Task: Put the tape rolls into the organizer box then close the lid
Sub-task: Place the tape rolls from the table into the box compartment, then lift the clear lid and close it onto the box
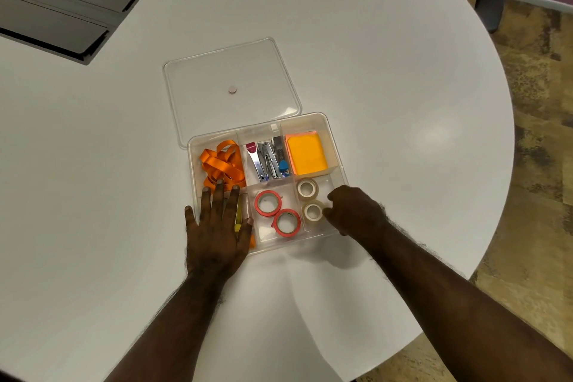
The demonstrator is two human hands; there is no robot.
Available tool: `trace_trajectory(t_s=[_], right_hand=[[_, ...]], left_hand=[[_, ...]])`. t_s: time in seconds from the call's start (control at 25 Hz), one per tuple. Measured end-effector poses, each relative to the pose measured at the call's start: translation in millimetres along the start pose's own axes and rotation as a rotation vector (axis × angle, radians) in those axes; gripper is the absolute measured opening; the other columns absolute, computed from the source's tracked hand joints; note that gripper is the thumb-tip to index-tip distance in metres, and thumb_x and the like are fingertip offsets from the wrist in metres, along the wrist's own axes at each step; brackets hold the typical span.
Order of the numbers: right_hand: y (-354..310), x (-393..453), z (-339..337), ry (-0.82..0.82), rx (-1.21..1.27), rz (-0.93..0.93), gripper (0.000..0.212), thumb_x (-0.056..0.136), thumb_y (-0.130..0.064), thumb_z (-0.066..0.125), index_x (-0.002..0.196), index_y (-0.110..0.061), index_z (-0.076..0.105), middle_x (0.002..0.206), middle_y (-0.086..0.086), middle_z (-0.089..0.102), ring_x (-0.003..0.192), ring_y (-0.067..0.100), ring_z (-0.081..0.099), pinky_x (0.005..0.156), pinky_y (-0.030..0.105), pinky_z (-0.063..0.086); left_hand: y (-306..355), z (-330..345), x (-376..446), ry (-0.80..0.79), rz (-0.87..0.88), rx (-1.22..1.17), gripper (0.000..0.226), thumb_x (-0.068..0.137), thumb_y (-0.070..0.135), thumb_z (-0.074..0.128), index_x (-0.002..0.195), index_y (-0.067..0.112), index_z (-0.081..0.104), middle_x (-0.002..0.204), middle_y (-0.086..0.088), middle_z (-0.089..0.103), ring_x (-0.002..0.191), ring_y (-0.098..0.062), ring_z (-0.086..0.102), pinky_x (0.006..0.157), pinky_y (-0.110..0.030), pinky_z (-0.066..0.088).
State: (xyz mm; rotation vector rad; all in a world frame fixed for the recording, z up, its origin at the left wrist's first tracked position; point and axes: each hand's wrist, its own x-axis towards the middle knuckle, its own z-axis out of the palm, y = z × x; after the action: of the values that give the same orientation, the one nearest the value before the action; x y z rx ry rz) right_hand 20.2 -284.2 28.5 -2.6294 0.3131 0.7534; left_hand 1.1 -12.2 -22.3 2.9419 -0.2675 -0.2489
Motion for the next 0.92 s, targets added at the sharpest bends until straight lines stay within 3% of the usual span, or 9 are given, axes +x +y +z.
trace_trajectory(t_s=[0.08,0.24,0.36,0.48,0.64,0.92], right_hand=[[-0.6,3.4,-20.1,0.023,0.12,0.02,0.027,0.087,-0.031,0.064,0.11,-0.017,0.066,0.104,0.002,0.072,0.081,0.022,0.07,0.081,0.041,0.059],[-3.5,15.5,-61.3,0.144,0.24,-0.065,0.027,0.09,-0.033,0.059,0.113,-0.024,0.067,0.096,-0.005,0.076,0.067,0.008,0.064,0.079,0.031,0.056],[-10.9,32.1,-73.9,0.373,0.206,-0.15,0.03,0.091,-0.033,0.058,0.118,-0.022,0.065,0.111,-0.001,0.071,0.096,0.019,0.066,0.084,0.03,0.049],[-26.5,57.6,-77.5,0.448,0.177,-0.209,0.04,0.091,-0.034,0.057,0.129,-0.023,0.054,0.127,0.005,0.06,0.105,0.024,0.063,0.088,0.037,0.05],[-48.7,90.7,-83.8,0.395,0.016,-0.269,0.049,0.092,-0.035,0.056,0.137,-0.019,0.046,0.138,0.012,0.052,0.124,0.032,0.049,0.1,0.047,0.043],[-70.0,151.3,-89.9,0.053,0.028,-0.042,0.058,0.097,-0.051,0.038,0.139,-0.012,0.042,0.147,0.017,0.044,0.134,0.034,0.04,0.113,0.051,0.03]], left_hand=[[-0.7,-1.5,0.3,-0.012,0.001,-0.006,0.074,0.097,0.063,0.017,0.157,0.021,0.023,0.165,-0.006,0.015,0.151,-0.032,0.013,0.114,-0.07,0.019],[0.5,-9.9,0.1,-0.022,-0.002,-0.033,0.076,0.095,0.065,0.01,0.157,0.022,0.022,0.165,-0.005,0.012,0.152,-0.031,0.01,0.114,-0.071,0.016],[-1.0,-25.4,4.8,0.005,-0.008,-0.068,0.078,0.094,0.067,0.007,0.157,0.023,0.021,0.165,-0.004,0.01,0.153,-0.03,0.006,0.116,-0.069,0.011],[-14.0,-46.4,24.0,0.066,-0.02,-0.058,0.072,0.095,0.06,0.02,0.158,0.025,0.018,0.166,-0.004,0.008,0.153,-0.03,0.004,0.117,-0.068,0.01],[-44.9,-72.4,74.0,0.122,-0.077,-0.036,0.072,0.094,0.058,0.021,0.157,0.024,0.018,0.167,-0.007,0.01,0.154,-0.03,0.003,0.116,-0.066,0.008],[-94.1,-71.5,142.3,0.055,-0.385,-0.168,0.055,0.102,0.033,0.037,0.154,0.016,0.03,0.162,-0.01,0.03,0.152,-0.034,0.014,0.117,-0.065,0.007]])
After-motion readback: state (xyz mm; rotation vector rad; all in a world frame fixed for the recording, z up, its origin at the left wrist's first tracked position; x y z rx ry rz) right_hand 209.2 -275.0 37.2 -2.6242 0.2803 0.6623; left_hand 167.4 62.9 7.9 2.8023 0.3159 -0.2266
